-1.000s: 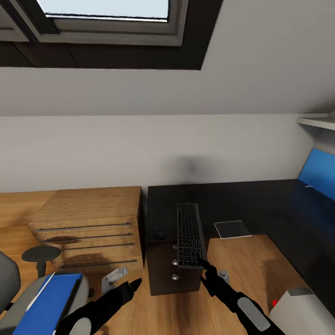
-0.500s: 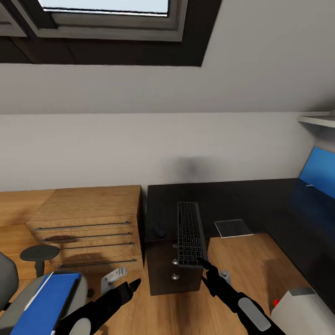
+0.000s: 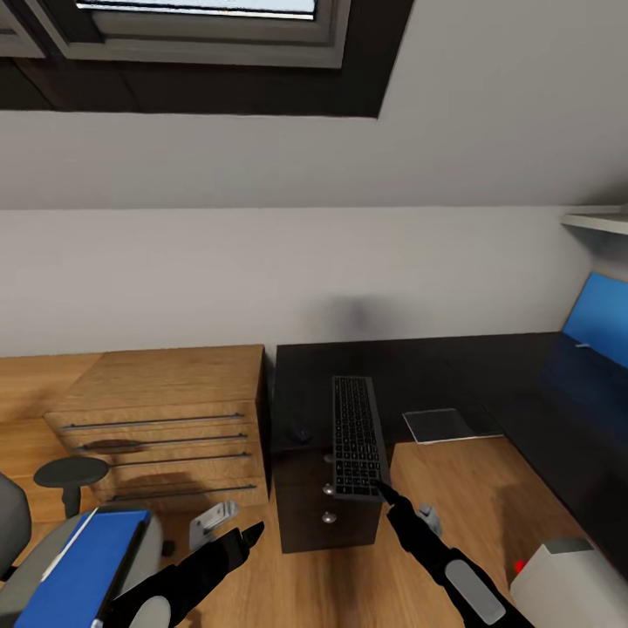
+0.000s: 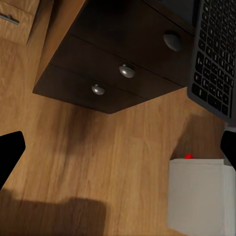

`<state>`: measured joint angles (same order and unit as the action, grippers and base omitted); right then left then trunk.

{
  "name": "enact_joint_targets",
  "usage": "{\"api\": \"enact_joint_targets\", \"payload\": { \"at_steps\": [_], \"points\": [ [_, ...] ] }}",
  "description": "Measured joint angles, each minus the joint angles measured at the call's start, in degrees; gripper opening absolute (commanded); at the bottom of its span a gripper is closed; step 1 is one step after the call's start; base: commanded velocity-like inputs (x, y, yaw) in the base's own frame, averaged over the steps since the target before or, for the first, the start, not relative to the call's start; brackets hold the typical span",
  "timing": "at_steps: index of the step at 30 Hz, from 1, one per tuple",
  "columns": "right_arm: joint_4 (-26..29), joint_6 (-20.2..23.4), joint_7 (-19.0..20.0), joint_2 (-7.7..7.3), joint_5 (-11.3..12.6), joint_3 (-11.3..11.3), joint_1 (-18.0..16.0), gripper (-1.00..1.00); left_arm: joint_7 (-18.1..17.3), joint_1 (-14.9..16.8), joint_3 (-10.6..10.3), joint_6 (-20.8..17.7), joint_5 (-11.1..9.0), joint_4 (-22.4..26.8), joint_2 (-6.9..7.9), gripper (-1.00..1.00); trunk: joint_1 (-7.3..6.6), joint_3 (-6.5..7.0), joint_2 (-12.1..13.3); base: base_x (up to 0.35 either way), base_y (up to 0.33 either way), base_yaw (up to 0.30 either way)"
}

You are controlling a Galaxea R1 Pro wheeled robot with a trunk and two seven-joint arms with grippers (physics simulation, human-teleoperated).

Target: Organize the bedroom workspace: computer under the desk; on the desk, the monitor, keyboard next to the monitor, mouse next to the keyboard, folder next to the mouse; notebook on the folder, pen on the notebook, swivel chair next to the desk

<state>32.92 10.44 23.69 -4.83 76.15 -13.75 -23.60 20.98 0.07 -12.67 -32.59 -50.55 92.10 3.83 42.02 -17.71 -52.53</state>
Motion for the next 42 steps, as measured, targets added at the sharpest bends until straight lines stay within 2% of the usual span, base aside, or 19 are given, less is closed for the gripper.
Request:
{"api": "enact_joint_targets", "payload": {
  "at_steps": [3,4,5,7,8,11,17,28,42],
  "points": [
    [-1.52,-0.21,4.60,-0.08,-0.31,0.08,0.00,1.00,-0.01,0.00,0.00,0.00,0.00,0.00,0.00,1.00,0.66,-0.54,-1.20,0.000,0.000,0.000],
    [-3.95,-0.33,9.50,-0.07,-0.22,0.20,0.01,1.00,-0.01,0.00,0.00,0.00,0.00,0.00,0.00,1.00,0.88,-0.72,-1.60,0.000,0.000,0.000],
    [-5.03,-0.37,11.47,-0.06,-0.18,0.23,0.00,1.00,0.00,0.00,0.00,0.00,0.00,0.00,0.00,1.00,1.10,-0.90,-2.01,0.000,0.000,0.000],
    [-9.08,-0.53,18.80,-0.01,0.03,0.33,0.01,1.00,0.00,0.00,0.00,0.00,0.00,0.00,0.00,1.00,1.54,-1.26,-2.81,0.000,0.000,0.000],
    [-12.40,-0.71,26.58,0.01,0.27,0.57,0.00,1.00,-0.03,0.00,0.07,0.00,0.00,0.00,0.00,1.00,1.76,-1.44,-3.21,0.000,0.000,0.000],
    [-13.39,-0.72,29.90,0.03,0.32,0.75,0.00,1.00,-0.07,0.00,0.08,0.00,0.00,0.00,0.02,1.00,2.42,-1.98,-4.42,0.000,0.000,0.000],
    [-13.87,-0.77,32.39,-0.05,0.33,0.89,0.00,1.00,-0.09,0.00,0.10,0.00,0.00,0.00,0.02,1.00,3.74,-3.06,-6.83,0.000,0.000,0.000],
    [-14.01,-2.59,32.48,0.03,0.24,0.81,-0.01,1.00,-0.09,0.00,0.10,0.00,0.00,0.00,0.01,1.00,6.15,-5.03,-11.24,0.000,0.000,0.000],
    [-14.01,-2.67,32.47,0.03,0.24,0.80,-0.01,1.00,-0.09,0.00,0.17,0.00,0.00,0.06,0.07,1.00,9.23,-7.55,-16.86,0.000,0.000,0.000]
  ]
}}
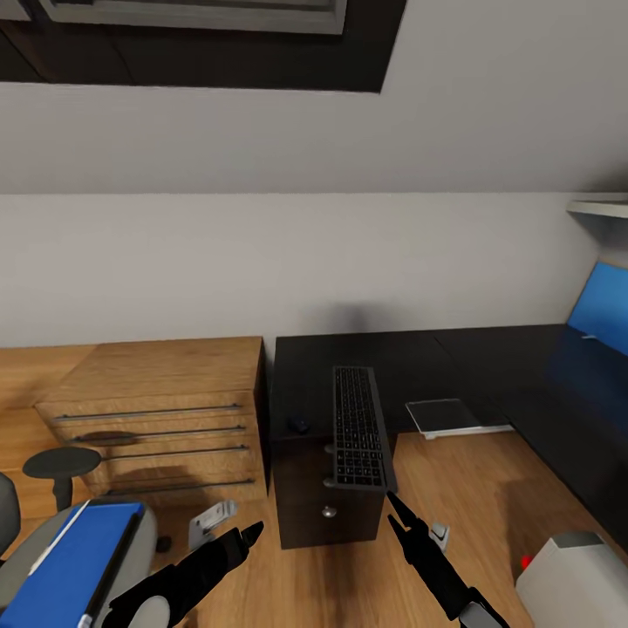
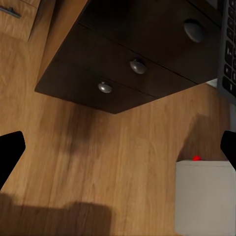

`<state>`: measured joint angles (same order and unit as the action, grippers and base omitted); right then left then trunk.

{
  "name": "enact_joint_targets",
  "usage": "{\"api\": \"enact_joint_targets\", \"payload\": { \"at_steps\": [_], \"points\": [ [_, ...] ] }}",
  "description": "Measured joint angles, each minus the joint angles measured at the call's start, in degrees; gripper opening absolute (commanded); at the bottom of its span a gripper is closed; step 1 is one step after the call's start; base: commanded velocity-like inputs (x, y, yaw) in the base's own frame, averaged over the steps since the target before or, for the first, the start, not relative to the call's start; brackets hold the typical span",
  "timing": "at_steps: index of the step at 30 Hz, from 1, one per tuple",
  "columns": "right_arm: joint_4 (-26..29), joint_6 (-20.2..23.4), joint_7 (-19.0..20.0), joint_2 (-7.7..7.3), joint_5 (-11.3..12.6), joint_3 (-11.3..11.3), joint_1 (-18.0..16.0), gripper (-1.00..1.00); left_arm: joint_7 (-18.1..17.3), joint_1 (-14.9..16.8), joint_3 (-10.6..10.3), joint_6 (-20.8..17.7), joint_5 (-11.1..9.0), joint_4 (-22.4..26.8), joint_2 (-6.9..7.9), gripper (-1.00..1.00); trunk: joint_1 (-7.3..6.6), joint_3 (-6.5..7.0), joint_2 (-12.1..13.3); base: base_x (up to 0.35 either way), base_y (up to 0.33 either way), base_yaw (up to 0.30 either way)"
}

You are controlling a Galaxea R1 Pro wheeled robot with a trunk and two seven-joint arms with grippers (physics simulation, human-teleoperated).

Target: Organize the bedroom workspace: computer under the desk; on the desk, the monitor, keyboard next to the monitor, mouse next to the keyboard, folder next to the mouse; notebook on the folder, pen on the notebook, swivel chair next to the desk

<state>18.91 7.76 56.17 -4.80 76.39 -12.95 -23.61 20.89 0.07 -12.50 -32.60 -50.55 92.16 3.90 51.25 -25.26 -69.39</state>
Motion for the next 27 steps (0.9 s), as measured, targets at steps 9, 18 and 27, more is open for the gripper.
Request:
{"api": "enact_joint_targets", "payload": {
  "at_steps": [9,18,27],
  "points": [
    [0.00,0.00,-0.03,-0.07,0.00,0.00,0.00,1.00,-0.92,0.00,-0.13,0.21,-0.09,0.46,-0.01,1.00,1.98,-1.62,-3.61,0.000,0.000,0.000],
    [0.01,0.00,-0.16,-0.09,0.03,0.00,0.00,1.00,-1.05,0.00,0.08,0.19,-0.09,0.47,0.01,1.00,3.95,-3.23,-7.22,0.000,0.000,0.000],
    [0.07,0.00,-0.17,-0.09,0.08,0.02,0.00,1.00,-0.99,0.00,0.20,0.18,-0.09,0.47,0.01,1.00,5.93,-4.85,-10.83,0.000,0.000,0.000]
  ]
}}
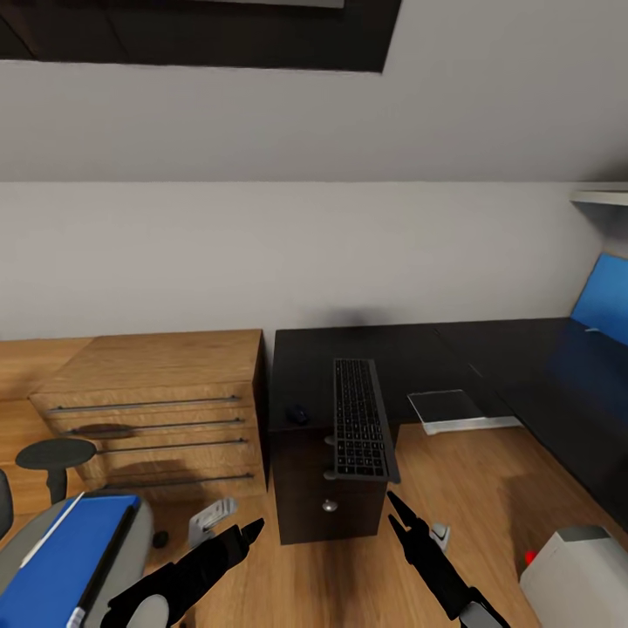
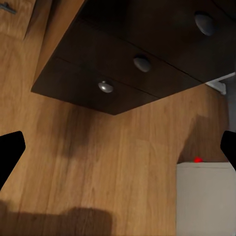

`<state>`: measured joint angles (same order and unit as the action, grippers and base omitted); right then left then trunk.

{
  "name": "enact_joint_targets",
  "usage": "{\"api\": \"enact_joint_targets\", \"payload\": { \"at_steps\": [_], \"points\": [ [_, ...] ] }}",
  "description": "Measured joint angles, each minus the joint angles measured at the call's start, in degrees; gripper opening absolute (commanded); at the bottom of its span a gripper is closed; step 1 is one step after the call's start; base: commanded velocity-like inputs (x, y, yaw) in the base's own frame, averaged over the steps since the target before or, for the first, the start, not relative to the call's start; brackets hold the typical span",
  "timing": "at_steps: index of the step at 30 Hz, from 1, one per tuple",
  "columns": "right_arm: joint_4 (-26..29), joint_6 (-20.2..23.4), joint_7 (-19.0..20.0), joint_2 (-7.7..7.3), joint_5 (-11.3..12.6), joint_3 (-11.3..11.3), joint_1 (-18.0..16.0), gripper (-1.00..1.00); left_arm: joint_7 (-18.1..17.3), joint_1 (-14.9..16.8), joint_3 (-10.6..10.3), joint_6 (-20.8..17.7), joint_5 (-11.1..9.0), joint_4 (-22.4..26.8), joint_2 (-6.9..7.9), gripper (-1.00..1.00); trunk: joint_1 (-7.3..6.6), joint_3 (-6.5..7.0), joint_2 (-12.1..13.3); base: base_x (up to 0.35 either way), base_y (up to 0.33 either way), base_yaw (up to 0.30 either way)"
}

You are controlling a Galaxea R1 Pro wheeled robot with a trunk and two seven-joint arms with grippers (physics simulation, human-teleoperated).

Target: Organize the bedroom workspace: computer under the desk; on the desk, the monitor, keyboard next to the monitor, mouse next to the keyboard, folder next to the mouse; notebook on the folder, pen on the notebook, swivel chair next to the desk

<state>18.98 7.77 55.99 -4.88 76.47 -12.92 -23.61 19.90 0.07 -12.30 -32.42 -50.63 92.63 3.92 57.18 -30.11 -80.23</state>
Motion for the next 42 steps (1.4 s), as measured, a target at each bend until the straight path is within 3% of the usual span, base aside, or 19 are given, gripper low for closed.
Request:
{"api": "enact_joint_targets", "payload": {
  "at_steps": [9,42],
  "points": [
    [0.01,0.10,-0.07,0.07,-0.08,-0.10,0.00,1.00,0.02,0.00,0.13,-0.02,0.00,0.00,0.00,1.00,1.98,-1.62,-3.61,0.000,0.000,0.000],
    [0.47,0.22,0.32,0.07,-0.68,-0.57,0.02,1.00,0.02,0.00,1.21,-0.25,-0.35,-0.51,0.91,1.00,1.98,-1.62,-3.63,0.000,0.000,0.000]
  ]
}}
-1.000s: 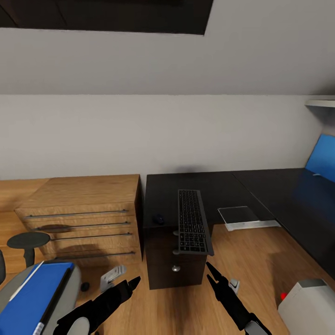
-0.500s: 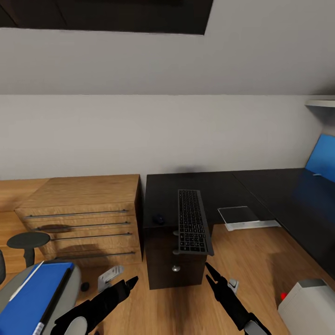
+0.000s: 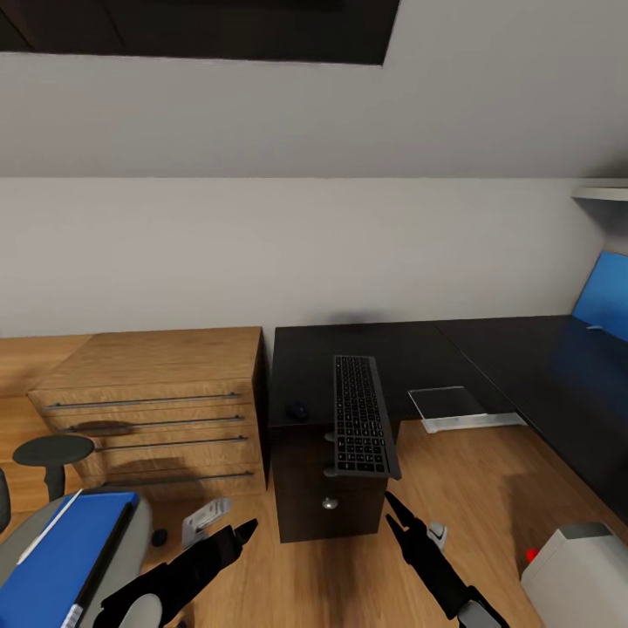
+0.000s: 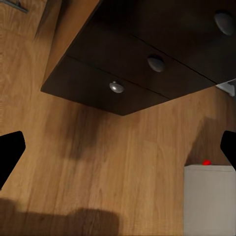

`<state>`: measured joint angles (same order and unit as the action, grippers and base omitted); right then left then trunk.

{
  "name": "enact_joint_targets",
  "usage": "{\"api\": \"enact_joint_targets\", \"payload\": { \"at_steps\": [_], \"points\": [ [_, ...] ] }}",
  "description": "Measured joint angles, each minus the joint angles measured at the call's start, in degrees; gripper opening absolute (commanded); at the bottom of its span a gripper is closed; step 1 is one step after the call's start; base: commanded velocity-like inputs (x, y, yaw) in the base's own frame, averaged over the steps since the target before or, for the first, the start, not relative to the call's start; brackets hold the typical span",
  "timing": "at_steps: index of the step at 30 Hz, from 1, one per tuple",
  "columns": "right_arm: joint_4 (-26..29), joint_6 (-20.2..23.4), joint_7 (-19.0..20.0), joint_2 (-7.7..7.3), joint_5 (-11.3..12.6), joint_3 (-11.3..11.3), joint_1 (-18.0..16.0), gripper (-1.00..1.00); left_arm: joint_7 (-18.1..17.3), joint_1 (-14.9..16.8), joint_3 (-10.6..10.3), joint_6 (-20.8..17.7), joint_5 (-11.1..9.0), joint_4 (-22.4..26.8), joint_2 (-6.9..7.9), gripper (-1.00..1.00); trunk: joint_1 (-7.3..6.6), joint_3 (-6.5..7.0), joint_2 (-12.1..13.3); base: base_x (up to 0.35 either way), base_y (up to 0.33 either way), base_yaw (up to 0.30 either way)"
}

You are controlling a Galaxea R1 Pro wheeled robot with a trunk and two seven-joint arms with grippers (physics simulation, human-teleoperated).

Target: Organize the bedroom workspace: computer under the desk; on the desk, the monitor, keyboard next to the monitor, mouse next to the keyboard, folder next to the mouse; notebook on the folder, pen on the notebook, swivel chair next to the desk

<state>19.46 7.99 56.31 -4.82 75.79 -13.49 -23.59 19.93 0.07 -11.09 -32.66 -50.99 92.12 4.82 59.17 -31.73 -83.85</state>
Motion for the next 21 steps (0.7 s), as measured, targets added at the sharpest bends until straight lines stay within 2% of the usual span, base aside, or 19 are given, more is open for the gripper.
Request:
{"api": "enact_joint_targets", "payload": {
  "at_steps": [11,14,16,21],
  "points": [
    [-0.29,0.08,0.43,0.17,-0.24,-0.12,0.06,1.00,0.00,0.00,0.68,0.00,0.00,-0.01,0.18,1.00,0.00,0.00,0.00,0.003,0.000,0.000],
    [-0.37,0.05,0.04,0.22,-0.21,-0.19,0.03,1.00,-0.03,0.00,0.70,0.05,0.00,-0.01,0.20,1.00,-0.02,0.00,0.00,0.185,0.000,0.000],
    [-0.42,0.00,-0.87,0.39,-0.14,-0.18,0.02,1.00,-0.06,0.00,0.71,0.04,-0.02,-0.01,0.22,1.00,-0.02,0.00,0.00,0.160,0.000,0.000],
    [-0.22,-0.20,-7.14,1.18,0.17,0.00,0.05,1.00,-0.16,0.00,0.71,-0.01,-0.08,-0.01,0.23,1.00,0.00,0.00,0.00,0.065,0.001,0.000]
  ]
}}
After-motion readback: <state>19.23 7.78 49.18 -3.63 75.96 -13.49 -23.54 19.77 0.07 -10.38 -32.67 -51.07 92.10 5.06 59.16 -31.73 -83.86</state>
